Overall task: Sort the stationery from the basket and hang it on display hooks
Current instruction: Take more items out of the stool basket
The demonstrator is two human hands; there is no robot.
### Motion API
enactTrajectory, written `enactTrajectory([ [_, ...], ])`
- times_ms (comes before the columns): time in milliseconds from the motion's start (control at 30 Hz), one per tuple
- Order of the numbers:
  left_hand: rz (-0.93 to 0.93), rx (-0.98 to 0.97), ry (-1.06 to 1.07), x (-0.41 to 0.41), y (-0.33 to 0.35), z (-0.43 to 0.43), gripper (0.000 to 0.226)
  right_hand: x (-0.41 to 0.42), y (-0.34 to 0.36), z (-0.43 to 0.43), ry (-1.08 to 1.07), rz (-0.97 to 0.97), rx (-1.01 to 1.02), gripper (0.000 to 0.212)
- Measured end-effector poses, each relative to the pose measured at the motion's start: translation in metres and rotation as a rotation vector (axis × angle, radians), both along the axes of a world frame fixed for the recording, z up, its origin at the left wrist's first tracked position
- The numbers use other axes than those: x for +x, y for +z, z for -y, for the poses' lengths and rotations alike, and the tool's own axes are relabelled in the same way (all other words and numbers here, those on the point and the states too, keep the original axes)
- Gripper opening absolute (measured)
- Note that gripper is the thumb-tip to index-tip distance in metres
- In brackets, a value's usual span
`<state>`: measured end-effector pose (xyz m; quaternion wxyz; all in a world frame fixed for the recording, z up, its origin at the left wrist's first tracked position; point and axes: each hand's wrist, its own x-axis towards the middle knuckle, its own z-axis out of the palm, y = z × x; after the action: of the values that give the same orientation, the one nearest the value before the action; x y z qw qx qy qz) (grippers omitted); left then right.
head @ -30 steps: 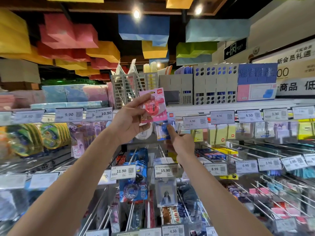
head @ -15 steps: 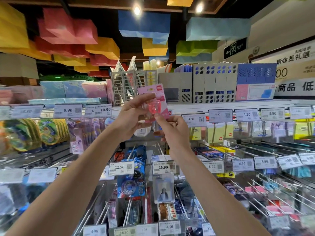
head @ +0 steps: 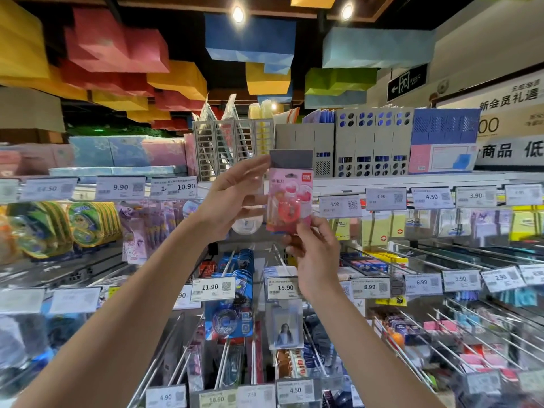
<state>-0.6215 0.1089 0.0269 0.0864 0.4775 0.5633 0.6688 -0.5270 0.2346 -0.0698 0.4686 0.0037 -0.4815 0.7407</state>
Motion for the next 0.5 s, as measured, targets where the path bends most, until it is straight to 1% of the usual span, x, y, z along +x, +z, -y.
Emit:
enactTrajectory([
  [167,0.017,-0.008,0.016,0.000,0.000,-0.002,0.036,0.004,-0.022,-0.011,-0.078,0.078,-0.045,0.013],
  [400,0.020,0.014,0.042,0.001,0.002,-0.002,0.029,0.002,-0.017,-0.011,-0.125,0.083,-0.003,0.015],
  [500,0.008,-0.011,0.044,0.004,0.004,0.000,0.027,0.002,-0.021,-0.010,-0.167,0.082,0.005,0.015],
])
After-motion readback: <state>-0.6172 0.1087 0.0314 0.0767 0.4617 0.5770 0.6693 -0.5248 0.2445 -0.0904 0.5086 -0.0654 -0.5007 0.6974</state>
